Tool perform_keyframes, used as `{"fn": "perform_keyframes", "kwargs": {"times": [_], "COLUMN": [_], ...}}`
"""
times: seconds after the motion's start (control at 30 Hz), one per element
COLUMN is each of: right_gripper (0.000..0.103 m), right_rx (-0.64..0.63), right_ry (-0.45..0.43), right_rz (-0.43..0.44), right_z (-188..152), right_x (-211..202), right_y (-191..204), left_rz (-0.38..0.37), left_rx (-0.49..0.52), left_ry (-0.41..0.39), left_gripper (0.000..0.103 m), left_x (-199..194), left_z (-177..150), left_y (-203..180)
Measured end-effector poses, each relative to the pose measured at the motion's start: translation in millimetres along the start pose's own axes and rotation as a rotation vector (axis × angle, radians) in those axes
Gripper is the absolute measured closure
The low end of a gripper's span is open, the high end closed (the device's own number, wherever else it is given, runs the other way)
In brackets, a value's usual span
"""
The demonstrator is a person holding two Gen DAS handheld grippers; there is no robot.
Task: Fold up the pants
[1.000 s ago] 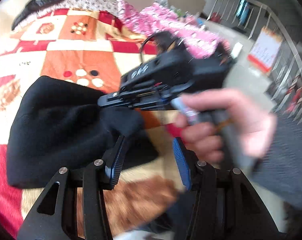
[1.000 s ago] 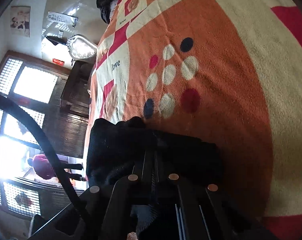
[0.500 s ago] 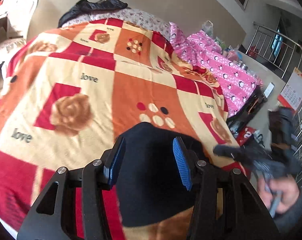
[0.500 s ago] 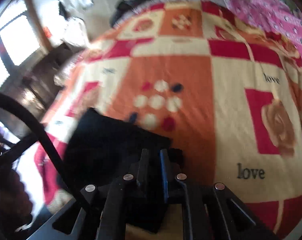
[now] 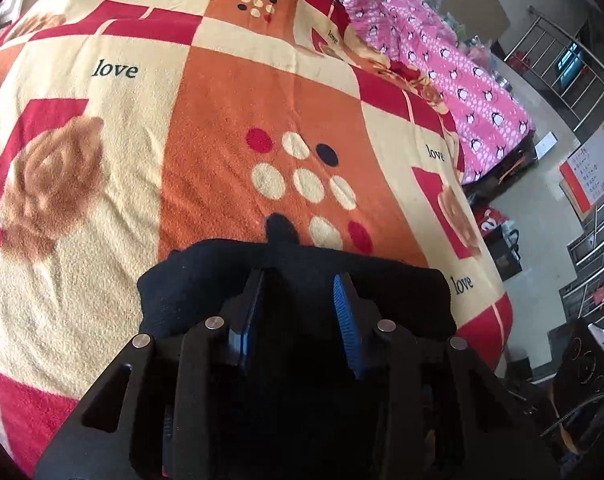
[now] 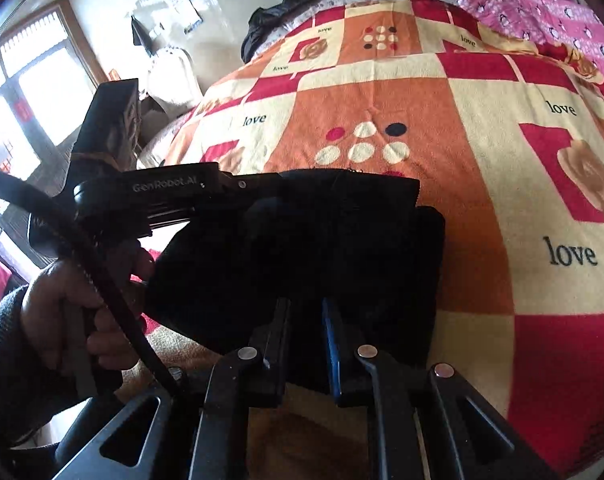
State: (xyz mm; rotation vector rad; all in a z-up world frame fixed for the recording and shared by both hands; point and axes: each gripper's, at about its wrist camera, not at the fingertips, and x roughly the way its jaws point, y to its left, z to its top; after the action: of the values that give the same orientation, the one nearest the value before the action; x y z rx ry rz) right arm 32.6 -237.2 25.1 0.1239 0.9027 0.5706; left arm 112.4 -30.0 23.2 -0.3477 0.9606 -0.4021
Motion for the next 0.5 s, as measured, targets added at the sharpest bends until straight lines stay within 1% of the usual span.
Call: {"fn": "perform_keyframes", "kwargs": {"times": [0.07,0.1,0.13,0.17,0.2,0.23,0.27,0.3,0.33,0.37,0.4,0.43,0.5], "right_gripper": [0.090,0.090,0.090,0.090,0.090,0.089,0.084,0.069,0.059,0.030,0.014,0.014,0.014], "right_rx": [0.005,0.013,0.016,0.019,0.032,0.061,0.108,0.147,0.208,0.282,0.351,0.389,0.475], "right_ry": [-0.017,-0.022,-0.023,-0.023,-0.038,-0.078,-0.131,-0.162,-0.188,-0.193,-0.187,-0.179,-0.129], "right_rz": [0.011,0.022,0.032,0.056,0.071,0.081,0.083,0.070,0.051,0.036,0.019,0.023,0.106], "right_z": [-2.8,-2.7,0.4,4.1,7.0,8.6,8.2,7.4,5.0,0.9,-3.6,-5.7,-10.1], "right_x": [-1.2,-1.8,-4.8,-10.7,-18.5,-31.5,-47.6,-56.4,-64.0,-67.2,-65.1,-62.5,-46.9], "right_y": [-0.8,-0.7,-1.7,-1.6,-2.8,-7.8,-17.3,-26.3,-39.1,-53.7,-67.4,-73.6,-84.4], "left_rz": [-0.044,-0.094,-0.120,-0.126,-0.126,-0.106,-0.089,-0.082,-0.081,-0.082,-0.094,-0.136,-0.194], "left_rx": [-0.037,-0.083,-0.120,-0.146,-0.174,-0.195,-0.212,-0.230,-0.243,-0.262,-0.304,-0.346,-0.387], "left_ry": [0.015,0.001,-0.024,-0.051,-0.092,-0.117,-0.128,-0.127,-0.107,-0.076,-0.027,0.014,0.066], "left_gripper": [0.069,0.069,0.069,0.068,0.057,0.046,0.029,0.025,0.025,0.025,0.025,0.026,0.025], "left_x": [-8.0,-21.7,-33.2,-44.9,-60.3,-72.7,-80.1,-83.7,-83.1,-79.0,-71.5,-63.4,-51.4], "left_z": [3.6,6.3,8.3,8.0,5.8,1.8,-2.4,-8.1,-13.5,-17.4,-22.9,-28.1,-34.9], "left_y": [6.6,13.5,21.2,27.4,37.1,47.5,57.1,67.6,76.4,82.8,91.6,97.7,98.8]}}
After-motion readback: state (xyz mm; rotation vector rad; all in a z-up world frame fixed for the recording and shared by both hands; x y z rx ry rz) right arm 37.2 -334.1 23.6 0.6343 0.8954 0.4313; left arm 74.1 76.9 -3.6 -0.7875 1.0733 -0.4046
